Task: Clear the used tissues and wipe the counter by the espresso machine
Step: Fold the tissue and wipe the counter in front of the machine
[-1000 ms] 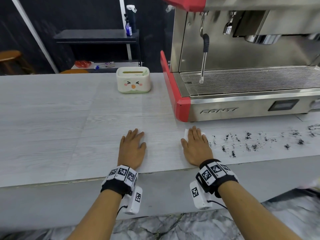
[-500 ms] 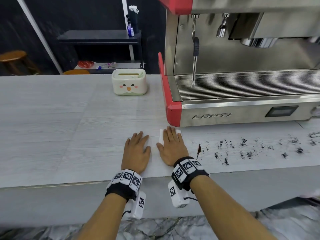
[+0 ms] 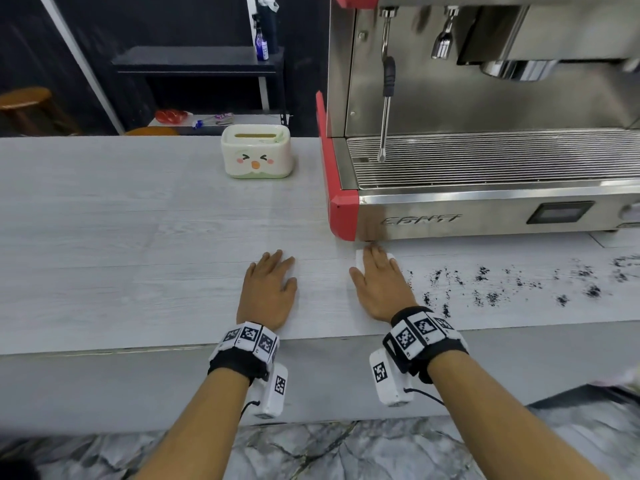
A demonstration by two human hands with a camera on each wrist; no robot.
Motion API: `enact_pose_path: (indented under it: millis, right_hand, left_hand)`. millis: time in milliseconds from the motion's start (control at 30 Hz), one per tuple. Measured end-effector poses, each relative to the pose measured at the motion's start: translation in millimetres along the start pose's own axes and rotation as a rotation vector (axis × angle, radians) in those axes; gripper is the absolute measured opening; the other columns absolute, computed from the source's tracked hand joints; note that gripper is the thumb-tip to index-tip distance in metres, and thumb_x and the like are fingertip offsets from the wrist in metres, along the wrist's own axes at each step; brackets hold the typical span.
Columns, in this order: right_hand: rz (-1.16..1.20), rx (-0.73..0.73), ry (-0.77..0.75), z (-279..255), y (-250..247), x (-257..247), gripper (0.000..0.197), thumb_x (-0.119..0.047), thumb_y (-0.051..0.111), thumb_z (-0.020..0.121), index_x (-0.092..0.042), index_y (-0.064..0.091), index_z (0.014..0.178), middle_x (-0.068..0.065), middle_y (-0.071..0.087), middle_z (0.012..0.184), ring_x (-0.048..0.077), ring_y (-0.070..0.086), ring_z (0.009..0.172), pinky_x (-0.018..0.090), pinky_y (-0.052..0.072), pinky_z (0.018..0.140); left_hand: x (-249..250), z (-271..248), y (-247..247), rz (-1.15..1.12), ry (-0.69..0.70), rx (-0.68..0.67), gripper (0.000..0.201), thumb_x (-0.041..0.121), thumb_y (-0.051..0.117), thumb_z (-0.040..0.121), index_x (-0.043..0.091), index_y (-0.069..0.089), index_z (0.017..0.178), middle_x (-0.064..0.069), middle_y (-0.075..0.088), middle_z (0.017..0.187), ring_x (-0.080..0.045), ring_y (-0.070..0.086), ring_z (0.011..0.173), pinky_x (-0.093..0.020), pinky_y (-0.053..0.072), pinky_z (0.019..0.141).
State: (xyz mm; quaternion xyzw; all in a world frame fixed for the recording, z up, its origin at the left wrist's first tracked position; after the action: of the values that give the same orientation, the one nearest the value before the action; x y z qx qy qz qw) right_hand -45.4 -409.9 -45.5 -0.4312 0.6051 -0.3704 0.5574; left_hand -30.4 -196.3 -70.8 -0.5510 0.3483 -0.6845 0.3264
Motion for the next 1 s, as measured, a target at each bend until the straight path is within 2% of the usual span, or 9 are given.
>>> enact_pose_path:
  millis: [133, 233, 300, 400, 500, 600, 733, 800, 1000]
  right_hand:
    - [0.035, -0.043, -0.151, -19.9, 3.8, -25.4, 0.060, -0.037, 0.022, 0.101, -0.006, 0.006, 0.150, 0.010, -0.001, 0.160, 0.023, -0.002, 0.148, 0.039, 0.002, 0.121]
    - [-0.005, -0.065, -0.215, -30.8, 18.3, -38.8, 0.060, -0.038, 0.021, 0.101, -0.007, 0.006, 0.150, 0.010, -0.001, 0.160, 0.022, -0.004, 0.148, 0.037, 0.000, 0.121]
    - [-0.064, -0.056, -0.235, -35.8, 31.0, -39.8, 0.064, -0.043, 0.010, 0.098, -0.007, 0.006, 0.150, 0.011, -0.001, 0.160, 0.023, -0.004, 0.148, 0.036, -0.003, 0.119]
    - [-0.127, -0.006, -0.258, -38.0, 43.1, -34.2, 0.079, -0.050, -0.007, 0.084, -0.008, 0.006, 0.151, 0.012, -0.002, 0.160, 0.025, -0.005, 0.148, 0.036, -0.008, 0.118]
    - [-0.135, 0.028, -0.258, -39.0, 45.4, -27.5, 0.086, -0.057, -0.017, 0.084, -0.009, 0.007, 0.151, 0.012, -0.001, 0.160, 0.026, -0.005, 0.148, 0.037, -0.008, 0.118]
    - [-0.127, 0.034, -0.237, -41.4, 41.9, -18.0, 0.082, -0.055, -0.009, 0.085, -0.008, 0.005, 0.151, 0.010, -0.003, 0.160, 0.024, -0.007, 0.148, 0.036, -0.009, 0.118]
    - [-0.155, 0.018, -0.222, -45.9, 32.4, 0.6, 0.085, -0.060, -0.017, 0.082, -0.013, 0.001, 0.151, 0.010, -0.011, 0.159, 0.024, -0.011, 0.147, 0.035, -0.011, 0.117]
    - [-0.153, 0.018, -0.210, -47.6, 27.2, 13.1, 0.084, -0.060, -0.014, 0.083, -0.014, 0.000, 0.151, 0.010, -0.012, 0.159, 0.024, -0.011, 0.147, 0.034, -0.012, 0.115]
    - [-0.181, -0.008, -0.159, -48.4, 11.5, 50.8, 0.084, -0.053, -0.013, 0.079, -0.011, -0.002, 0.151, 0.006, -0.006, 0.160, 0.020, -0.008, 0.147, 0.031, -0.009, 0.116]
  left_hand:
    - [-1.1, -0.2, 1.6, -0.005, -0.005, 0.009, 0.046, 0.026, 0.044, 0.093, 0.024, 0.043, 0.139, 0.001, 0.029, 0.154, -0.018, 0.019, 0.145, -0.036, 0.008, 0.120]
    - [-0.7, 0.0, 2.1, -0.009, 0.002, 0.018, 0.045, 0.025, 0.046, 0.093, 0.023, 0.045, 0.138, -0.001, 0.032, 0.153, -0.020, 0.021, 0.144, -0.038, 0.010, 0.120]
    - [-0.4, -0.5, 2.5, -0.010, 0.002, 0.023, 0.044, 0.023, 0.047, 0.093, 0.022, 0.046, 0.137, -0.002, 0.034, 0.152, -0.021, 0.022, 0.144, -0.039, 0.011, 0.119]
    - [2.8, -1.8, 1.2, -0.029, -0.020, 0.033, 0.044, 0.020, 0.049, 0.091, 0.020, 0.048, 0.135, -0.004, 0.037, 0.150, -0.022, 0.025, 0.143, -0.040, 0.014, 0.118]
    - [10.9, -4.5, 1.9, -0.037, -0.010, 0.027, 0.045, 0.019, 0.049, 0.091, 0.020, 0.047, 0.136, -0.004, 0.038, 0.150, -0.022, 0.027, 0.142, -0.040, 0.015, 0.118]
    - [19.2, -7.4, 5.6, -0.057, -0.011, 0.019, 0.046, 0.019, 0.049, 0.092, 0.020, 0.045, 0.137, -0.004, 0.037, 0.150, -0.021, 0.025, 0.143, -0.036, 0.013, 0.118]
    - [21.8, -13.3, 11.1, -0.022, -0.013, 0.038, 0.045, 0.022, 0.048, 0.092, 0.021, 0.045, 0.137, -0.002, 0.035, 0.151, -0.020, 0.023, 0.143, -0.037, 0.012, 0.119]
    - [22.8, -14.3, 11.8, -0.007, -0.012, 0.038, 0.045, 0.022, 0.047, 0.093, 0.021, 0.045, 0.137, 0.000, 0.034, 0.152, -0.019, 0.023, 0.143, -0.036, 0.011, 0.120]
    - [23.6, -15.8, 12.1, -0.008, -0.018, 0.049, 0.043, 0.022, 0.047, 0.092, 0.023, 0.047, 0.135, 0.001, 0.036, 0.151, -0.017, 0.024, 0.143, -0.034, 0.011, 0.120]
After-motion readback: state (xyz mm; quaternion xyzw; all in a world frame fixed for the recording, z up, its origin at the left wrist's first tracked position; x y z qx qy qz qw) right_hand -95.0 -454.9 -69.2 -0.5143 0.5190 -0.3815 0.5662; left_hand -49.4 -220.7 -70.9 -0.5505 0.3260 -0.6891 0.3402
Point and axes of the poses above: each hand's wrist, its own z-axis towards the middle knuckle, its own y-axis out of the palm, x = y × z, the point moved 1 cm from there along z, towards the middle knuckle
